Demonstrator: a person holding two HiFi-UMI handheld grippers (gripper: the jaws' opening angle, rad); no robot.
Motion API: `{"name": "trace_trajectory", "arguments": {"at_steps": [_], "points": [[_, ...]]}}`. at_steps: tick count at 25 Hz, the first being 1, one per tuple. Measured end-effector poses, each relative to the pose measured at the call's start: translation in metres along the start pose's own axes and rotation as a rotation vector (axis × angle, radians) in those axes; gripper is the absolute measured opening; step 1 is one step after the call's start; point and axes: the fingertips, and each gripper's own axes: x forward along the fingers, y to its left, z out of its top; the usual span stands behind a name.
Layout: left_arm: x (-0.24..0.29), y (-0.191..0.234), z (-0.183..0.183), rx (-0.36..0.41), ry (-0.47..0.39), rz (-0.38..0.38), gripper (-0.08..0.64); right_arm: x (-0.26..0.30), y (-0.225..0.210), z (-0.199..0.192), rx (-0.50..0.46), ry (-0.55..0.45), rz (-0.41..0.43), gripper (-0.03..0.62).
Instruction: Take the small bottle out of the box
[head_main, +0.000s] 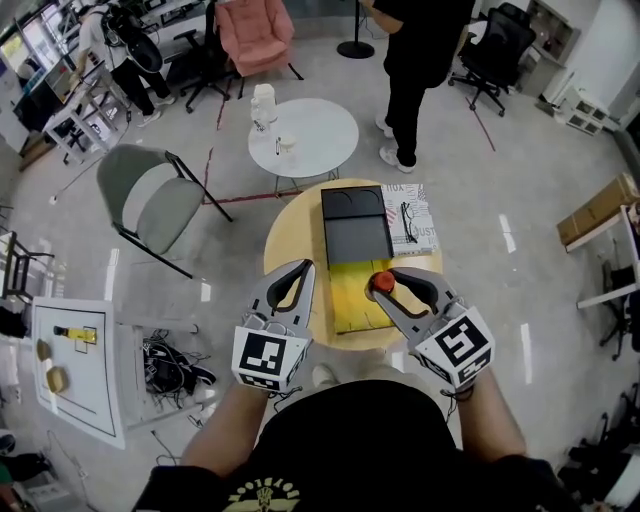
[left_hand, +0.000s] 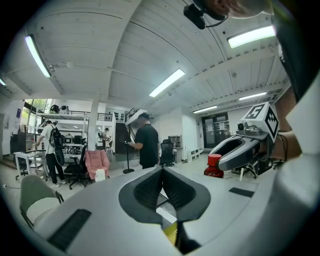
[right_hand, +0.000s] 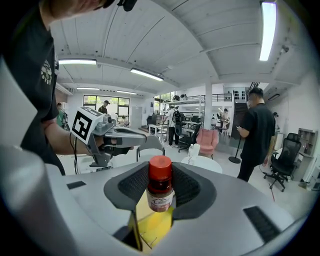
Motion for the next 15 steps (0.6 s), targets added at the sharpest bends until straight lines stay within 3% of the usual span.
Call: {"name": "trace_trajectory", "arguments": {"at_steps": [15], "points": [[0.0096,-0.0075,0.0007,0.004,0.005,-0.033,0.014,-0.0044,-0.0051,-0.0022,0.020,0.040,-0.015,0.150]]}}
